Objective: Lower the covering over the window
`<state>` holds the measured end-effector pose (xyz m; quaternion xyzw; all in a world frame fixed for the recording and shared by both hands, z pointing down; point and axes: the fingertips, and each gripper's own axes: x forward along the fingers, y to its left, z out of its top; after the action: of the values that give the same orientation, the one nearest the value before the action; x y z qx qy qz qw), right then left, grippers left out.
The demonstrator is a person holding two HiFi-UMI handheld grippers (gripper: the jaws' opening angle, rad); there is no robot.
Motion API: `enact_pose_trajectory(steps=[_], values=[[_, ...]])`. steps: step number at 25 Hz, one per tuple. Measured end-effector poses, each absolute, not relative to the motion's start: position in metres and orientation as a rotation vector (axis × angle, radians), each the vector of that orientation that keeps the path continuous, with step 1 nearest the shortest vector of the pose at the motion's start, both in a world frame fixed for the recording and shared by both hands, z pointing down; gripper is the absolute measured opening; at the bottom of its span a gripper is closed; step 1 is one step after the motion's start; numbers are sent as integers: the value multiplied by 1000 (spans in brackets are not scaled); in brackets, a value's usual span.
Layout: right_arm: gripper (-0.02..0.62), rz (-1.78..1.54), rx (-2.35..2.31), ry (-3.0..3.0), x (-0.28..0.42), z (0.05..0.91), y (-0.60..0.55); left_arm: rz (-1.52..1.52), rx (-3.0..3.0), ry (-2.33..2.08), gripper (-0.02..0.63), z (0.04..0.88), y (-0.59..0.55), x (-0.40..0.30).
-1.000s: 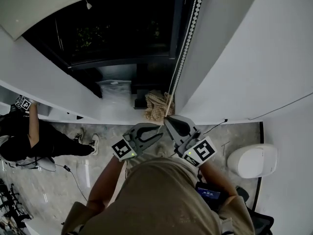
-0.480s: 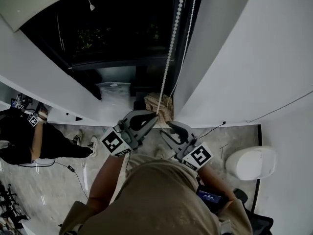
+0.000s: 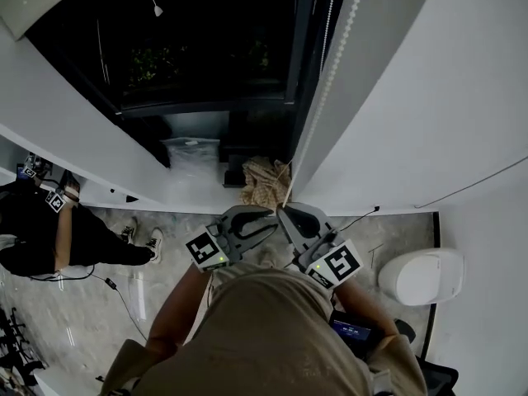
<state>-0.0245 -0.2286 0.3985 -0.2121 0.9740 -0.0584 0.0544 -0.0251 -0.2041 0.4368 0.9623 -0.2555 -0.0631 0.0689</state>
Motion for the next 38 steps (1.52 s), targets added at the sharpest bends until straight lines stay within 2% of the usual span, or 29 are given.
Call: enact_pose_trajectory(steps=[1,2,6,7,8,9,10,13,15,16,20,21,23,26,28,31,33,34,35,36,38], values=[[8,-210,-637,2981,-26,410,-228,-267,2895,-757,186,427,-205,-34],[8,-245,-630,3019,-27,426,-227,-338,2898,-759,206,415,-207,-41],[8,-303,-581,3099,-31,455,-218,-402,2958,-782,204,369,-223,-33],[8,-283,-563,3107,-35,452,-216,-369,2970,-792,201,365,-228,-28],[8,-265,-547,3117,-40,452,-215,-331,2973,-805,170,366,-232,-25],[8,-250,-536,3125,-43,452,-214,-306,2969,-820,42,369,-234,-23],[8,-232,-531,3128,-43,453,-213,-301,2960,-837,26,372,-236,-24],[19,-173,-541,3032,-22,432,-219,-246,2952,-929,17,390,-241,-32],[97,-196,-574,2922,-8,410,-228,-143,2929,-954,17,419,-241,-35],[100,-194,-587,2900,-6,401,-232,-89,2921,-940,17,439,-238,-33],[100,-126,-595,2936,-18,390,-240,-46,2875,-827,15,485,-215,-8],[89,-116,-603,2947,-20,391,-241,-60,2871,-823,17,487,-213,-5],[12,-125,-610,2952,-22,392,-243,-62,2869,-824,15,484,-214,-4],[8,-199,-603,2942,-25,397,-244,-94,2877,-784,17,474,-212,-17],[6,-251,-597,2991,-28,417,-242,-242,2858,-818,175,452,-219,-43],[6,-331,-551,3106,-33,458,-228,-437,2877,-837,183,391,-233,-56],[6,-343,-517,3124,-38,465,-222,-393,2955,-785,183,366,-237,-38],[6,-332,-506,3132,-42,465,-220,-337,2979,-781,181,362,-239,-30],[6,-318,-497,3143,-45,464,-219,-292,2984,-797,126,362,-241,-24],[8,-303,-491,3152,-45,464,-217,-279,2974,-822,28,363,-243,-21],[8,-261,-486,3134,-41,456,-216,-299,2968,-874,25,369,-245,-25]])
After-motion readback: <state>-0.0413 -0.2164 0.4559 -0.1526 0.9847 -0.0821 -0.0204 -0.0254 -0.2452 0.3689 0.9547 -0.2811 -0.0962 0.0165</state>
